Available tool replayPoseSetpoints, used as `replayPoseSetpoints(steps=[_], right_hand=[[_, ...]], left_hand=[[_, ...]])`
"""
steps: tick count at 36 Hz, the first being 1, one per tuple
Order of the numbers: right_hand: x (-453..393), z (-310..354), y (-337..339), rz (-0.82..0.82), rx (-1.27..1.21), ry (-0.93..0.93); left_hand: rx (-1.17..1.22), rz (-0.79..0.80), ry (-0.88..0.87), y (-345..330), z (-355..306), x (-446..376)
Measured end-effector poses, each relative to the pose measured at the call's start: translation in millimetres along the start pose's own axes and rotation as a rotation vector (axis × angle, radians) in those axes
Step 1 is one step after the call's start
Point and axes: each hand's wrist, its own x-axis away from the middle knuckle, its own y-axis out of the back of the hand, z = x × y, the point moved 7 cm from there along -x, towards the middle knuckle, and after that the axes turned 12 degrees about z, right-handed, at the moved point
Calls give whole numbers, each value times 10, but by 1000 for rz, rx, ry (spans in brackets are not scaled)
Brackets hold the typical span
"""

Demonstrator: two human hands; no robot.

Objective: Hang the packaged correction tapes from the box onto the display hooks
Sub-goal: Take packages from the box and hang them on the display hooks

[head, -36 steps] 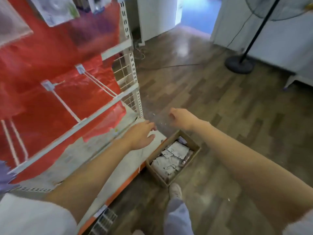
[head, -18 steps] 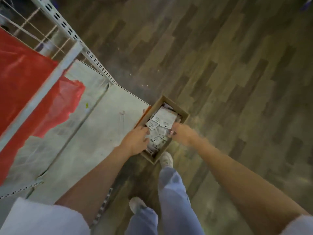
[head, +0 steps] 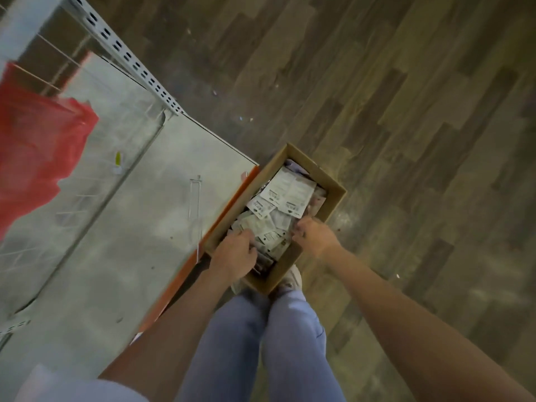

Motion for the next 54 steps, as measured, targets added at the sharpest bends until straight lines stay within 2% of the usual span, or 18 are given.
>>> replayPoseSetpoints(steps=[5,10,16,22,27,33,39,43,46,51,54], right_hand=[[-993,-170,-207,-4,60,-29],[-1901,-303,-322,-90,157,-31],[-2611,-379,-482,-142,417,-54],[-2503,-271,-473,-181,642,-34],[-2034,-226,-245,-157,629,3],[-1646,-134,105,-241,507,-39],[-2086,86,60,-287,424,76],[-2722,-73,-327,-136,425,-39],[-2980,-159,-478,-145,443,-97],[-2915,-74,-446,-107,587,-69],[-2594,-44,-336,-140,578,-39]], left_hand=[[34,-24,-35,-256,331,-813],[1,-45,-72,-484,674,-1461],[-42,-31,-85,-732,949,-1911],[-33,-5,-84,-794,897,-1907],[7,31,-78,-713,650,-1571],[58,16,-92,-567,397,-1331],[81,-30,-115,-547,436,-1646],[82,-39,-119,-656,641,-1935],[65,-48,-114,-752,796,-2043],[69,-6,-75,-842,900,-1975],[102,6,-64,-811,868,-1792]])
